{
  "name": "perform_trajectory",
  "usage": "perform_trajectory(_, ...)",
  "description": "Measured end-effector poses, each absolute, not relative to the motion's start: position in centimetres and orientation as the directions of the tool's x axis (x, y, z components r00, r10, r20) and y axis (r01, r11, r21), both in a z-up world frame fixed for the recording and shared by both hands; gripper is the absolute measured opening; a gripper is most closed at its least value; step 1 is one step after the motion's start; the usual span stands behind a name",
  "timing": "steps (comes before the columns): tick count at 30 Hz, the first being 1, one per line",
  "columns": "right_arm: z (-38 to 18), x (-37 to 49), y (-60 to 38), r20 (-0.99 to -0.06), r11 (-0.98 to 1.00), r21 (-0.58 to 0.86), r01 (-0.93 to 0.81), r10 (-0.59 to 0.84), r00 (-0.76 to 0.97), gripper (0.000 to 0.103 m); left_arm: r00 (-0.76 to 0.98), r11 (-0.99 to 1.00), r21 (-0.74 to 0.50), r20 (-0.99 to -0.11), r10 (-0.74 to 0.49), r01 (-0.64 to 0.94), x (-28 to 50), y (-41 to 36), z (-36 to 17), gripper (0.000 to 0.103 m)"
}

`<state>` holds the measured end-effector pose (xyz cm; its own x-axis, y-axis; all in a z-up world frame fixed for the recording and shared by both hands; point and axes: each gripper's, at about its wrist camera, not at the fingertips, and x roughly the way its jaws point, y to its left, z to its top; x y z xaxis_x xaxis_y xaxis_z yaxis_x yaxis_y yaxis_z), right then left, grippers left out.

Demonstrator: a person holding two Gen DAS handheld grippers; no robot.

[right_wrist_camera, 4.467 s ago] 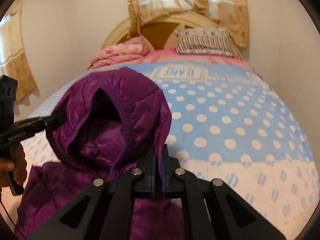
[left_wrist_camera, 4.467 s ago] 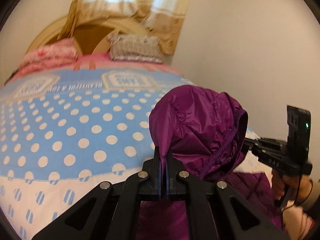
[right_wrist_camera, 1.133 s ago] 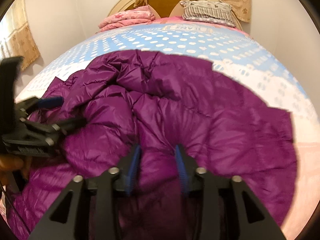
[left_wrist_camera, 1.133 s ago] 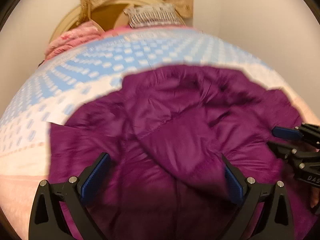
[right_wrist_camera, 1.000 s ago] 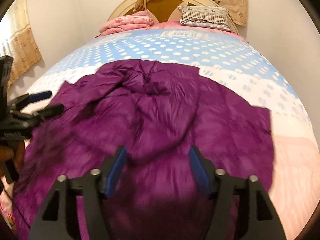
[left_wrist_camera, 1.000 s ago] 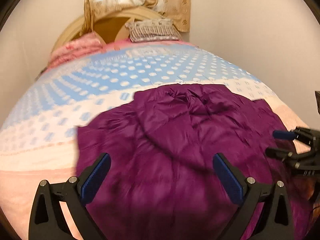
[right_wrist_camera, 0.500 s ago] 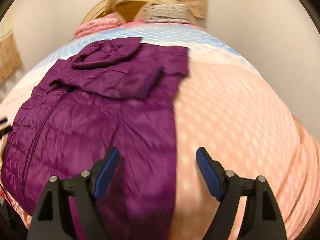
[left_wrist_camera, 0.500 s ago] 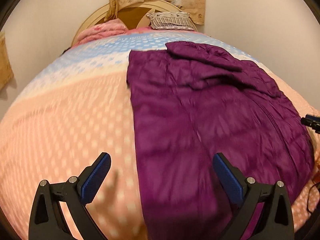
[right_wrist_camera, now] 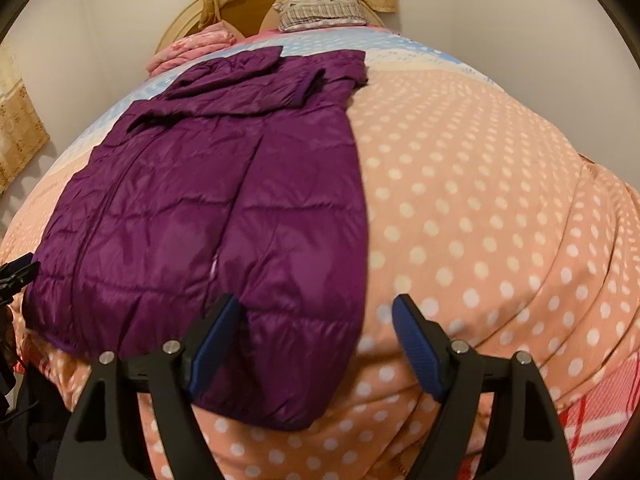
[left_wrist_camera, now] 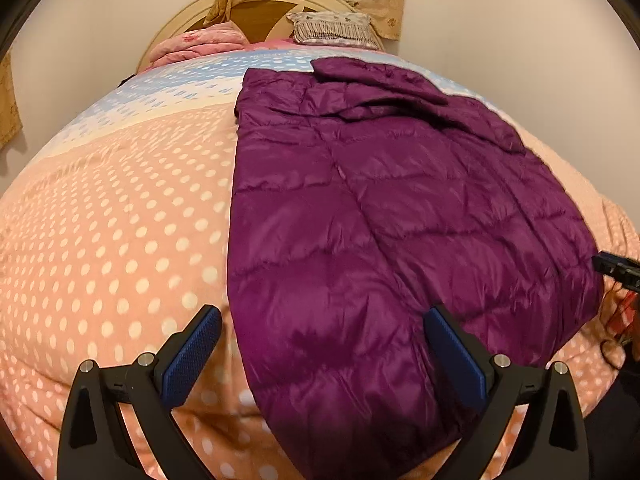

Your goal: Fold large clothes

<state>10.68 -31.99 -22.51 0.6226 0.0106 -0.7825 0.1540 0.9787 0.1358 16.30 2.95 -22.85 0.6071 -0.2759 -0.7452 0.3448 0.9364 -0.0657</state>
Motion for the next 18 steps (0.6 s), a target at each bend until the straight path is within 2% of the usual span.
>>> perform_trajectory(8, -22.8, 10.1, -32.2, -0.824, 0.967, 0.186, 0.176, 0.056, 0.564, 0.070, 0.572, 0.953, -0.126, -0.775, -0.269, 0.277, 15.6, 3.8, -23.8, 0.102)
perform_trajectory(11, -23.2, 10.0, -32.8, -0.824, 0.964, 0.210, 0.165, 0.084, 0.560, 0.067, 0.546, 0.945, -0.170, -0.782, -0.302, 0.280, 15.6, 3.9, -24.5, 0.102)
perform_trajectory(13, -24.3, 10.3, -32.9, -0.832, 0.955, 0.252, 0.154, 0.133, 0.539, 0.057, 0.537, 0.942, -0.185, -0.784, -0.313, 0.279, 15.6, 3.9, -24.8, 0.102)
perform_trajectory(14, -24.7, 10.6, -33.2, -0.832, 0.949, 0.276, 0.152, 0.157, 0.533, 0.047, 0.536, 0.940, -0.191, -0.781, -0.321, 0.284, 15.6, 4.0, -24.8, 0.101)
perform_trajectory(15, -25.1, 10.7, -34.0, -0.824, 0.940, 0.308, 0.148, 0.185, 0.536, 0.037, 0.538, 0.937, -0.192, -0.777, -0.326, 0.291, 15.5, 4.0, -24.7, 0.095)
perform_trajectory(16, -25.1, 10.7, -34.6, -0.815, 0.934, 0.328, 0.143, 0.203, 0.543, 0.033, 0.539, 0.933, -0.195, -0.773, -0.336, 0.302, 15.4, 4.0, -24.5, 0.088)
perform_trajectory(17, -24.9, 10.3, -34.6, -0.807, 0.932, 0.336, 0.136, 0.210, 0.551, 0.024, 0.534, 0.926, -0.197, -0.770, -0.350, 0.322, 15.2, 3.9, -24.3, 0.075)
perform_trajectory(18, -24.7, 10.3, -35.0, -0.800, 0.933, 0.337, 0.126, 0.213, 0.561, 0.018, 0.532, 0.924, -0.186, -0.772, -0.348, 0.334, 15.0, 3.7, -24.0, 0.068)
